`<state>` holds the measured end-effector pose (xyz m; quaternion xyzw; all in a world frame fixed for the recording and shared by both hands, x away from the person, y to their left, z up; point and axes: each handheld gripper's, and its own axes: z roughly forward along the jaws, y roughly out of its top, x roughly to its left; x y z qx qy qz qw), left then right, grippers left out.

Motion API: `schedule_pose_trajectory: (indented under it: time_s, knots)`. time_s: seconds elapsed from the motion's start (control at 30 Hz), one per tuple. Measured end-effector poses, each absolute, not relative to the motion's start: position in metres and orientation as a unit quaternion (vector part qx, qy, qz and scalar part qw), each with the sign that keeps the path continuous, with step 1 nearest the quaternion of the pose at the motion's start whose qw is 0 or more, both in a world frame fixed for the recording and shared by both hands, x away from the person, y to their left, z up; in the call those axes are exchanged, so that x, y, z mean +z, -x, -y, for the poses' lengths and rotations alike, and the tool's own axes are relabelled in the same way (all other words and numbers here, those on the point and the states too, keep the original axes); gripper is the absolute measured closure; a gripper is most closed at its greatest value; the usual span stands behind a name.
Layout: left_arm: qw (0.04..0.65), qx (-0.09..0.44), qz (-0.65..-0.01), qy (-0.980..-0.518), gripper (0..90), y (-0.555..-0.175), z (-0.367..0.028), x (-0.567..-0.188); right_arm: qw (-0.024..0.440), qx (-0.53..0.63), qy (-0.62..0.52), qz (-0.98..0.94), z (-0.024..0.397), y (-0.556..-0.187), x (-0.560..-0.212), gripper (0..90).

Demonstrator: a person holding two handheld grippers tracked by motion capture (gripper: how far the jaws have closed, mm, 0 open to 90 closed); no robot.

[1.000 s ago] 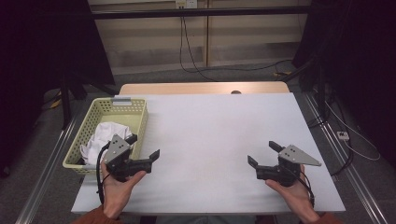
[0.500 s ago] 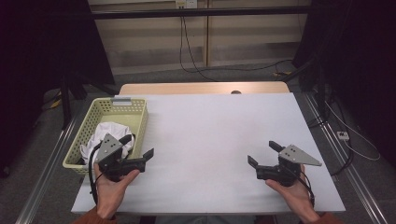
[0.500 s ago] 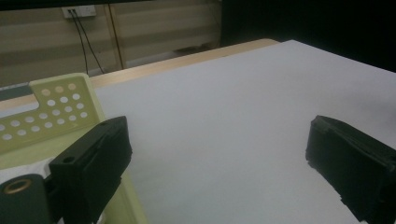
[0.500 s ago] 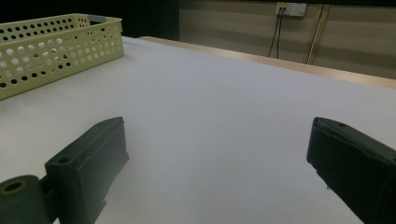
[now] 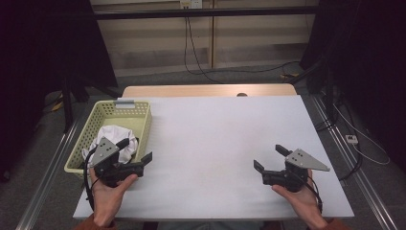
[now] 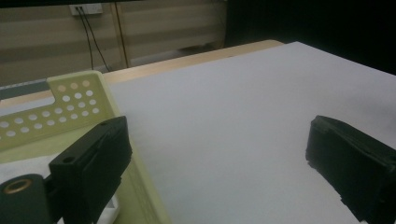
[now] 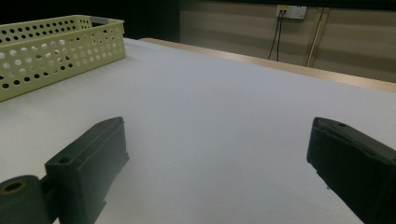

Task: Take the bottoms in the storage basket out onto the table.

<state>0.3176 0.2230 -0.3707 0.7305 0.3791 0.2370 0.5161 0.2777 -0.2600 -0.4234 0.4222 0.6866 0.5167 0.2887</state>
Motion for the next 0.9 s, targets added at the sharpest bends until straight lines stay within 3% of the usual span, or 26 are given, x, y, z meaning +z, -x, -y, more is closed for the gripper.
schedule_pose_trajectory:
  time_s: [0.9]
  knots:
    - [0.511,0.244,-0.399,-0.721,6.8,-0.322,-0.244,-0.355,0.288,0.517,-0.419,-0.689,0.259,-0.279,-0.424,5.0]
